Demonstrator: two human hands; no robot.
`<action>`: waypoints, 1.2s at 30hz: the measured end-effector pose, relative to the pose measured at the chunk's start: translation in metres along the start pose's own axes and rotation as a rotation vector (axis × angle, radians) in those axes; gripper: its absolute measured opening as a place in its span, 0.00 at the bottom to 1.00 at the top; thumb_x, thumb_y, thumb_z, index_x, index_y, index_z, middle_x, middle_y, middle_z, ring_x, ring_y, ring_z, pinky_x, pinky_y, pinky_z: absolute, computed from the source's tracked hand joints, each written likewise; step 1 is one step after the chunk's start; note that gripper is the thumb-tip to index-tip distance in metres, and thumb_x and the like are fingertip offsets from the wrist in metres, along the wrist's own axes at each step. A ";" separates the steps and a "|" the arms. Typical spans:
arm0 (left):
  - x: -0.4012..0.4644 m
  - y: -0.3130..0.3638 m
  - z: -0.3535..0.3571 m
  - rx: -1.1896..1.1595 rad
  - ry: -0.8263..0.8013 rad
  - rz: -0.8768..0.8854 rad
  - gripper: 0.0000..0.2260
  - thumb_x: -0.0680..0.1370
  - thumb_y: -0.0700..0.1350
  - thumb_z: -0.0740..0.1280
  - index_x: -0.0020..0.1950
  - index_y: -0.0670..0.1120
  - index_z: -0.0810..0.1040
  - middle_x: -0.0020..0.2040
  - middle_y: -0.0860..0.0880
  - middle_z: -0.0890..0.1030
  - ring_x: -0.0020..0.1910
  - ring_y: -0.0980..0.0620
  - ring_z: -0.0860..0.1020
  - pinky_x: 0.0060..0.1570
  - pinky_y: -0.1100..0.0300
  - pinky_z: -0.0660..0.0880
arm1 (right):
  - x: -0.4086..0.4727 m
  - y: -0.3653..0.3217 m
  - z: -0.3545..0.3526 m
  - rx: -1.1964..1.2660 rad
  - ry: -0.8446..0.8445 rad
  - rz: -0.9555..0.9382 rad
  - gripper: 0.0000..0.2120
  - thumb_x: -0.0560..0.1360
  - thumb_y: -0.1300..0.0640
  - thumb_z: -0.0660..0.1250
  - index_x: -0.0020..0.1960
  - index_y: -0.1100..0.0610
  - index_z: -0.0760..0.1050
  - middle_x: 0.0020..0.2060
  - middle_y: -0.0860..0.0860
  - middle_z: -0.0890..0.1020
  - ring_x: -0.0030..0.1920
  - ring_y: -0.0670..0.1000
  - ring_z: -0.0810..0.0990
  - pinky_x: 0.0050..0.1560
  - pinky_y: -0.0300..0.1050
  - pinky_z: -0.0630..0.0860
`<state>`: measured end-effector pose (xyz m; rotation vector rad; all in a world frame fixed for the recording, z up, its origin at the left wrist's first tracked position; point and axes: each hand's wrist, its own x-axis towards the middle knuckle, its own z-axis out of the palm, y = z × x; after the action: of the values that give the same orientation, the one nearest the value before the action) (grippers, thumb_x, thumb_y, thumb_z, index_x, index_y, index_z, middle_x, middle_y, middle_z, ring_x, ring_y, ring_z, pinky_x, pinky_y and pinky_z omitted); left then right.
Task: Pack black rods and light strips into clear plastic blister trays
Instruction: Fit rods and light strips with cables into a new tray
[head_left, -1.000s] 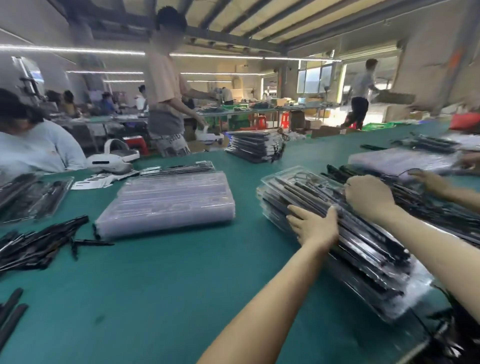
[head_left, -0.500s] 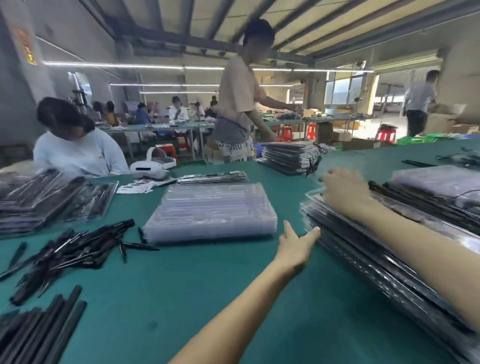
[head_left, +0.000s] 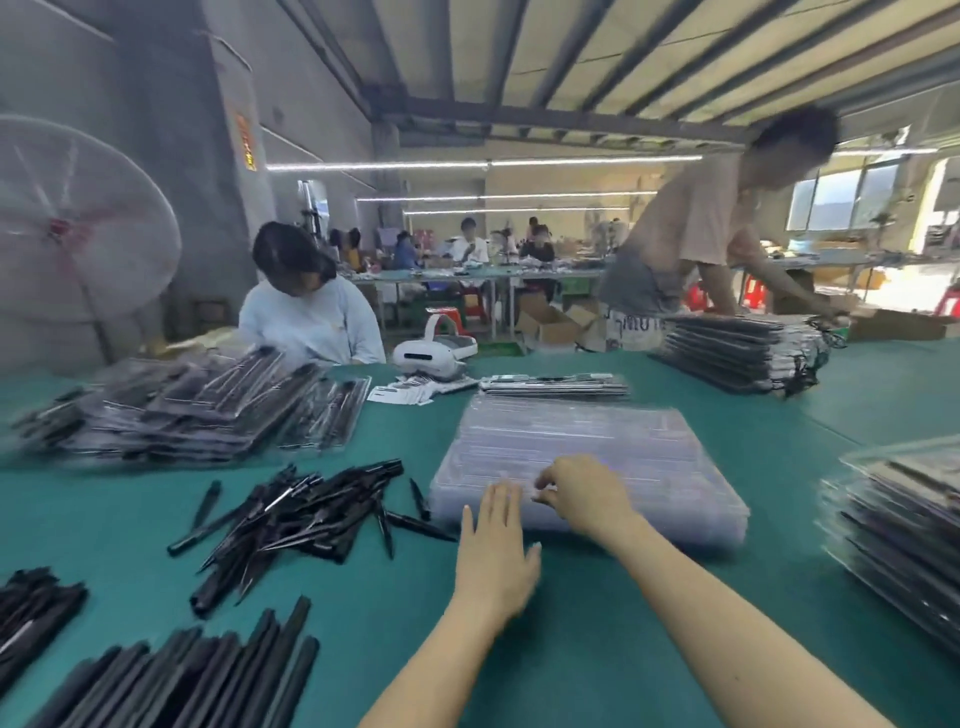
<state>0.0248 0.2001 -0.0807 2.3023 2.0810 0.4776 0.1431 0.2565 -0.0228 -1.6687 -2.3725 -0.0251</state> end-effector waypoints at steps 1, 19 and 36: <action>0.002 -0.007 0.011 0.007 0.020 -0.005 0.31 0.82 0.51 0.52 0.78 0.46 0.36 0.78 0.50 0.35 0.76 0.52 0.36 0.74 0.48 0.38 | 0.005 -0.001 0.009 0.023 0.032 0.009 0.13 0.79 0.50 0.63 0.57 0.55 0.81 0.53 0.54 0.82 0.56 0.56 0.78 0.50 0.45 0.72; 0.002 -0.021 0.040 -0.058 0.255 0.042 0.33 0.77 0.42 0.55 0.79 0.49 0.43 0.79 0.53 0.42 0.76 0.55 0.36 0.72 0.52 0.31 | 0.017 0.016 0.045 0.261 0.248 0.066 0.12 0.78 0.46 0.63 0.47 0.52 0.81 0.43 0.50 0.80 0.46 0.55 0.78 0.45 0.49 0.74; -0.001 -0.020 0.036 -0.158 0.228 0.014 0.38 0.72 0.36 0.56 0.78 0.53 0.44 0.77 0.60 0.41 0.75 0.62 0.39 0.74 0.53 0.37 | -0.010 -0.007 -0.084 0.098 0.977 -0.249 0.10 0.81 0.58 0.59 0.45 0.63 0.74 0.40 0.55 0.76 0.34 0.53 0.71 0.29 0.39 0.61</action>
<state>0.0137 0.2086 -0.1191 2.2668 2.0315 0.9100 0.1553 0.2319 0.0573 -0.9462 -1.7385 -0.6041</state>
